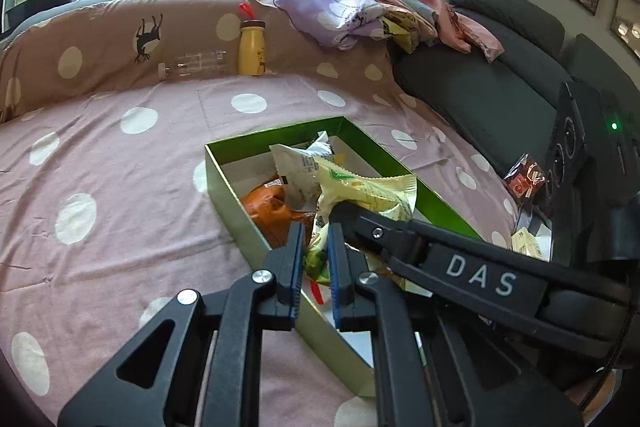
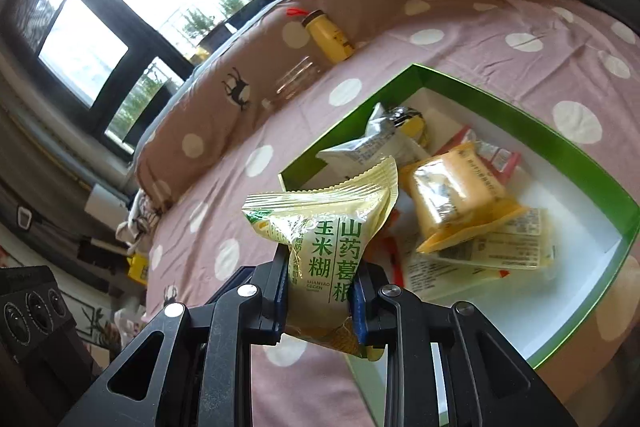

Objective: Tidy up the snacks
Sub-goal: 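Carry the corn snack packet over the box and open the right tool, then withdraw the right tool from the filled box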

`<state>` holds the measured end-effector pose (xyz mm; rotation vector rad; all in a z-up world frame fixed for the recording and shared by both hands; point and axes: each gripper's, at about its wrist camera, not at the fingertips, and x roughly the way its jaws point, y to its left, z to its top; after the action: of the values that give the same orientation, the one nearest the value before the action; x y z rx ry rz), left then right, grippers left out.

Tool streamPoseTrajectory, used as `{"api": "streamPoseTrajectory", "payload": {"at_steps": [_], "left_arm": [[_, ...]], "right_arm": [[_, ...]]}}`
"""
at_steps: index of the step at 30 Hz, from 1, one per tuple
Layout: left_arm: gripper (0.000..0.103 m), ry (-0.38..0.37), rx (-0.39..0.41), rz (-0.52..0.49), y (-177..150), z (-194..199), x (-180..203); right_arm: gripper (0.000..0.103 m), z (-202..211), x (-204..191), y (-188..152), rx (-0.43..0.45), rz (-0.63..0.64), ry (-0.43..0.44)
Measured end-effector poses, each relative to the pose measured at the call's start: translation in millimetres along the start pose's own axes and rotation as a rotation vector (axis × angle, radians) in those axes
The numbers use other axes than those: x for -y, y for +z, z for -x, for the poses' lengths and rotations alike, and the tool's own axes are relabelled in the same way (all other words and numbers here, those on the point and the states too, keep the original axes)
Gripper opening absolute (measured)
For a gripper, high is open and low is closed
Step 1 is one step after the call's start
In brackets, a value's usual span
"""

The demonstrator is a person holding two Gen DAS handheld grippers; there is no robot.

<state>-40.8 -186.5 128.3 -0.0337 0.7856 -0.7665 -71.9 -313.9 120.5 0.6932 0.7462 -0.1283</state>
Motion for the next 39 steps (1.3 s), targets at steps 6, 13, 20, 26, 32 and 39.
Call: {"api": "streamPoseTrajectory", "payload": {"at_steps": [6,13,20,26,32,39], "left_arm": [[0.017,0.026,-0.056,-0.052,-2,-27,19],[0.071,0.087,-0.004,-0.128,-4,-17,33],[0.092,0.115,0.021,-0.12,-3,6,33],[0.101,0.164,0.029,-0.112,-7,18,31],[0.101,0.154,0.031,-0.07,-9,25,23],[0.101,0.149,0.026,-0.037,-12,30,15]], "right_arm": [[0.028,-5,36,5,-0.043,-0.087,-0.041],[0.041,13,58,9,-0.005,-0.145,-0.122],[0.072,48,43,8,0.106,-0.102,-0.089],[0.078,64,25,4,0.159,-0.044,-0.12],[0.078,69,26,4,0.175,-0.031,-0.154],[0.078,72,31,4,0.178,-0.05,-0.202]]}}
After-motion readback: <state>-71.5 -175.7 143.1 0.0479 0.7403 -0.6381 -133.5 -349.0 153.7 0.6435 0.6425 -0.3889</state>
